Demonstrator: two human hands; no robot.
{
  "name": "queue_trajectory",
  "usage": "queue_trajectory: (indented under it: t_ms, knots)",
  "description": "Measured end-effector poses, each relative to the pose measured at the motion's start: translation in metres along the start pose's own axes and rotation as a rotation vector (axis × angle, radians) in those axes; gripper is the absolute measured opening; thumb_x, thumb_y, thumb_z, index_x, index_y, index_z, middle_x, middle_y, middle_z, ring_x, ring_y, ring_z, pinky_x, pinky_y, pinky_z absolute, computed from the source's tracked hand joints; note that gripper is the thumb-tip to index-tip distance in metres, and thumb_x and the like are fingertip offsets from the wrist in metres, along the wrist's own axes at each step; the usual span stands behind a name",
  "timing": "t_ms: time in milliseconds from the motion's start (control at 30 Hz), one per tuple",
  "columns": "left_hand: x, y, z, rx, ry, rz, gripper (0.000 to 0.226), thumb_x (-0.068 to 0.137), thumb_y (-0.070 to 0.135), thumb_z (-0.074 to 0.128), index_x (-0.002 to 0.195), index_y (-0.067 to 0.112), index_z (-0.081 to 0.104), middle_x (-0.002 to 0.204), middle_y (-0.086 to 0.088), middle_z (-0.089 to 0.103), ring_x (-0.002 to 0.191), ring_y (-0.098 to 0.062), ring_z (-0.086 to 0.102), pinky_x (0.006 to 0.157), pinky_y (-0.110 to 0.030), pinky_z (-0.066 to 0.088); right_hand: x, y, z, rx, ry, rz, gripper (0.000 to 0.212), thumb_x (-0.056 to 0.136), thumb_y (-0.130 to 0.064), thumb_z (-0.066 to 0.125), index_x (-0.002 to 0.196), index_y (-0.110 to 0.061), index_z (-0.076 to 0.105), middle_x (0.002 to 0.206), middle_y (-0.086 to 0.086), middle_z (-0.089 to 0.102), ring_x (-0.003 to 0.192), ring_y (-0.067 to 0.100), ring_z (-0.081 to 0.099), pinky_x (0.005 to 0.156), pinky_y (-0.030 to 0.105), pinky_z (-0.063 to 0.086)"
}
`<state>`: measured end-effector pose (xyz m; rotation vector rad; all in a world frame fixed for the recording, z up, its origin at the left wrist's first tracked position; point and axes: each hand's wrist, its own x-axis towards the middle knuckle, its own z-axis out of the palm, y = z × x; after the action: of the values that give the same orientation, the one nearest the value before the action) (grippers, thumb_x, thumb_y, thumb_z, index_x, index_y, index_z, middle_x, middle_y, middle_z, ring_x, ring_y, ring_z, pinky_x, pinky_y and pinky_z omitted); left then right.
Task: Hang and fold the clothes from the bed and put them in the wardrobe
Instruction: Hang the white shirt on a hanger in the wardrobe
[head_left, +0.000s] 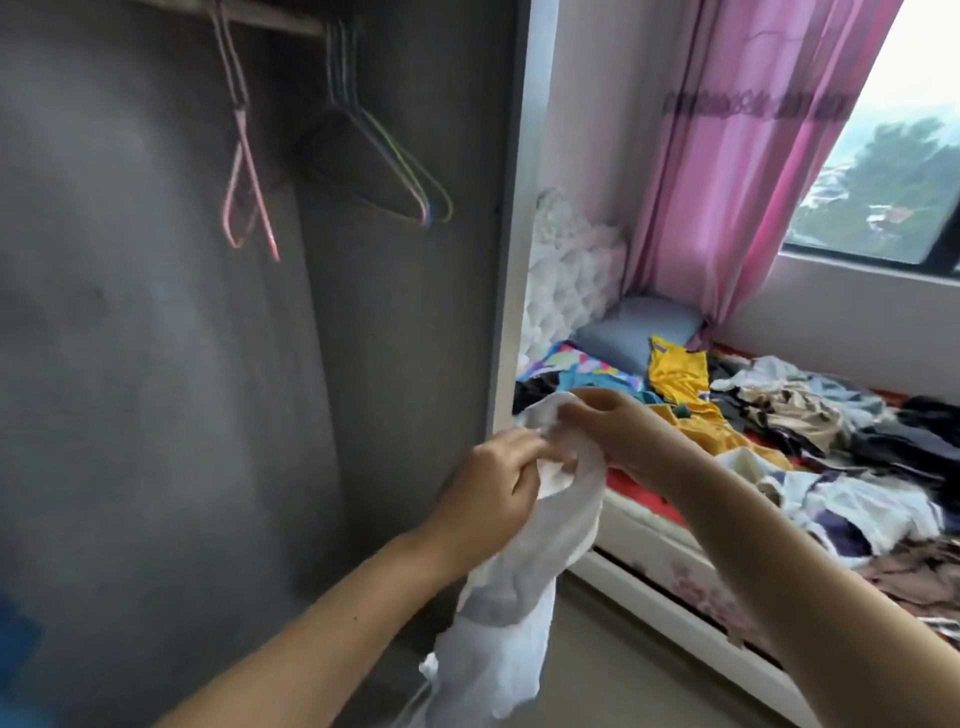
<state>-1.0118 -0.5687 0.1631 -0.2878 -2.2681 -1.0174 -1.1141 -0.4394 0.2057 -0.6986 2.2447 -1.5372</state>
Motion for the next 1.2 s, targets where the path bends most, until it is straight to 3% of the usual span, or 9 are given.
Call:
queue_trajectory:
  t_ms: [67,167,300,400,500,700,833,933,1200]
  knots:
    - [0.009,-0.018,-0.013,0.032,0.21,-0.159,0.02,0.093,0.015,0.053,0.111,0.017,0.06,0.109,0.005,0.054,0.1,-0.008,0.055,0.084,-0.021,0.047,0.022,-0.02,-0.001,-0.028,-0.066,-0.052,0.023,0.097,-0.012,0.049,0.083,-0.007,0.066,0.074,0.01,0.063,0.062,0.016,0.058,0.056,0.022,0.047]
    - [0.019,-0.05,-0.021,0.108,0.049,-0.485,0.048,0.09,0.032,0.061,0.133,0.023,0.043,0.122,0.009,0.042,0.109,-0.008,0.047,0.088,-0.021,0.04,0.055,-0.051,0.01,0.038,-0.227,-0.089,0.027,0.096,-0.017,0.054,0.074,-0.011,0.071,0.067,0.007,0.066,0.058,0.016,0.062,0.055,0.023,0.052]
    - [0.011,-0.087,-0.045,0.016,0.087,-0.695,0.027,0.093,0.029,0.057,0.114,0.013,0.061,0.109,-0.007,0.065,0.098,-0.018,0.062,0.086,-0.033,0.051,0.089,-0.082,0.041,-0.083,-0.374,-0.149,0.039,0.092,-0.034,0.06,0.056,-0.024,0.072,0.055,-0.002,0.065,0.051,0.012,0.064,0.048,0.02,0.049]
    - [0.007,-0.11,-0.101,-0.066,0.185,-0.673,0.011,0.09,0.033,0.061,0.088,0.022,0.061,0.083,0.006,0.068,0.076,-0.01,0.064,0.073,-0.029,0.054,0.116,-0.102,0.059,-0.172,-0.401,-0.241,0.038,0.093,-0.037,0.058,0.067,-0.013,0.073,0.064,0.005,0.067,0.059,0.018,0.064,0.059,0.028,0.052]
    - [0.003,-0.128,-0.165,0.103,0.233,-0.588,0.039,0.088,0.037,0.064,0.063,0.02,0.039,0.052,0.014,0.04,0.048,-0.002,0.036,0.047,-0.016,0.031,0.142,-0.117,0.074,-0.154,-0.37,-0.295,0.043,0.094,-0.036,0.057,0.075,0.001,0.067,0.067,0.01,0.063,0.063,0.022,0.058,0.064,0.034,0.047]
    - [0.014,-0.155,-0.262,0.224,0.241,-0.518,0.03,0.093,0.025,0.059,0.065,0.015,0.054,0.058,0.015,0.046,0.057,-0.002,0.039,0.057,-0.023,0.033,0.182,-0.173,0.118,-0.467,-0.449,-0.348,0.034,0.099,-0.028,0.05,0.079,-0.005,0.065,0.064,0.001,0.066,0.054,0.01,0.063,0.052,0.023,0.054]
    - [0.024,-0.152,-0.294,0.267,0.076,-0.46,0.037,0.087,0.009,0.056,0.055,0.024,0.046,0.053,0.017,0.043,0.054,0.004,0.036,0.051,-0.017,0.029,0.202,-0.245,0.152,-0.122,-0.183,-0.597,0.026,0.099,-0.011,0.043,0.084,-0.006,0.064,0.076,0.008,0.069,0.06,0.01,0.068,0.058,0.023,0.057]
    - [0.018,-0.156,-0.301,0.331,0.018,-0.456,0.033,0.081,0.013,0.051,0.054,0.023,0.035,0.053,0.014,0.034,0.055,0.002,0.03,0.051,-0.018,0.025,0.224,-0.285,0.183,-0.446,0.048,-0.739,0.022,0.095,-0.023,0.05,0.097,-0.007,0.066,0.087,0.008,0.065,0.077,0.023,0.064,0.066,0.031,0.051]
    - [0.004,-0.165,-0.339,0.33,0.132,-0.482,0.04,0.087,0.003,0.051,0.058,0.021,0.031,0.055,0.011,0.029,0.054,-0.002,0.026,0.051,-0.018,0.022,0.267,-0.278,0.227,-0.505,-0.075,-0.316,0.022,0.097,-0.021,0.054,0.08,-0.007,0.055,0.079,0.014,0.059,0.061,0.024,0.061,0.039,0.028,0.052]
